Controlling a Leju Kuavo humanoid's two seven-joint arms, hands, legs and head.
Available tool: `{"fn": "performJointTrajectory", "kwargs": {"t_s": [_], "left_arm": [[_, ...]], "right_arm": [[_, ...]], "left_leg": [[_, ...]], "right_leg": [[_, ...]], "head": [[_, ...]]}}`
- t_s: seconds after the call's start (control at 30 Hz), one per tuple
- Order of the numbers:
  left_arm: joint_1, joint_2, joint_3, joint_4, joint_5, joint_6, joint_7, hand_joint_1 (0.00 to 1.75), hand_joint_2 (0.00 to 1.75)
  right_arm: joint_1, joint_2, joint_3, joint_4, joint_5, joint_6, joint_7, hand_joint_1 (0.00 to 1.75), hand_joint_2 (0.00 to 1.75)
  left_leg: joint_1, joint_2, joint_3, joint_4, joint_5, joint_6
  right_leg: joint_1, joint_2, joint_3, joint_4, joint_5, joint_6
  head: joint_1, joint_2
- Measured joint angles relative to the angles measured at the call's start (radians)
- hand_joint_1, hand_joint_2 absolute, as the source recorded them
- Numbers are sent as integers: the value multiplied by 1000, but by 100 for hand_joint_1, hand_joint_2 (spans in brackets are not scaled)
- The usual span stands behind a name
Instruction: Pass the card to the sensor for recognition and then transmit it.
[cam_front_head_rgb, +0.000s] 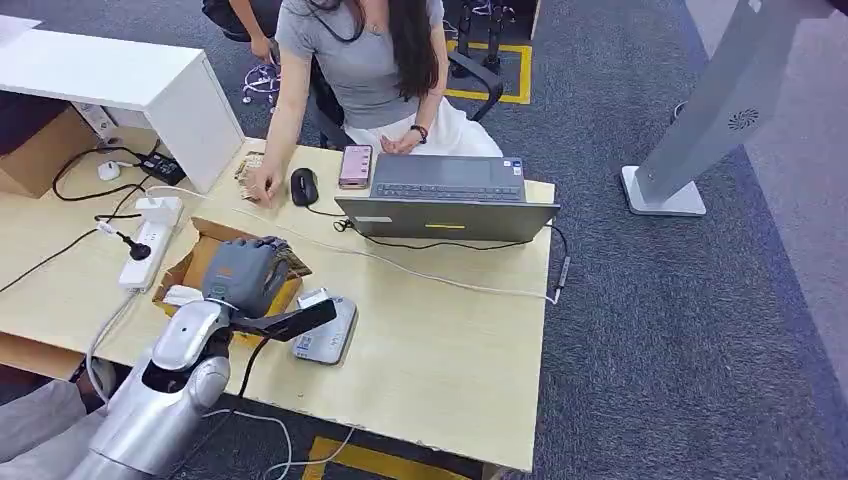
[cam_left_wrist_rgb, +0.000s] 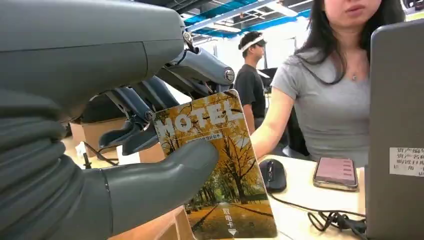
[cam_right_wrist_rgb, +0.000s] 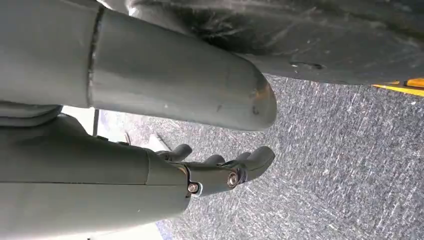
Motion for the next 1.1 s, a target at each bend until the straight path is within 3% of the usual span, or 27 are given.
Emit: {"fn": "performJointTrajectory", "kwargs": {"t_s": [0.37, 1.1], "left_arm": [[10, 8, -5, 38, -29, -23, 11, 175, 175], [51, -12, -107, 101, -84, -16, 14, 175, 175]], "right_arm": [[0, 0, 0, 0, 4, 0, -3, 0, 0], [1, -1, 21, 0, 21, 6, -39, 0, 0]], "left_leg": [[0, 0, 0, 0, 0, 0], [0, 0, 0, 0, 0, 0]], "right_leg": [[0, 0, 0, 0, 0, 0], [0, 0, 0, 0, 0, 0]], "head": [[0, 0], [0, 0]]}}
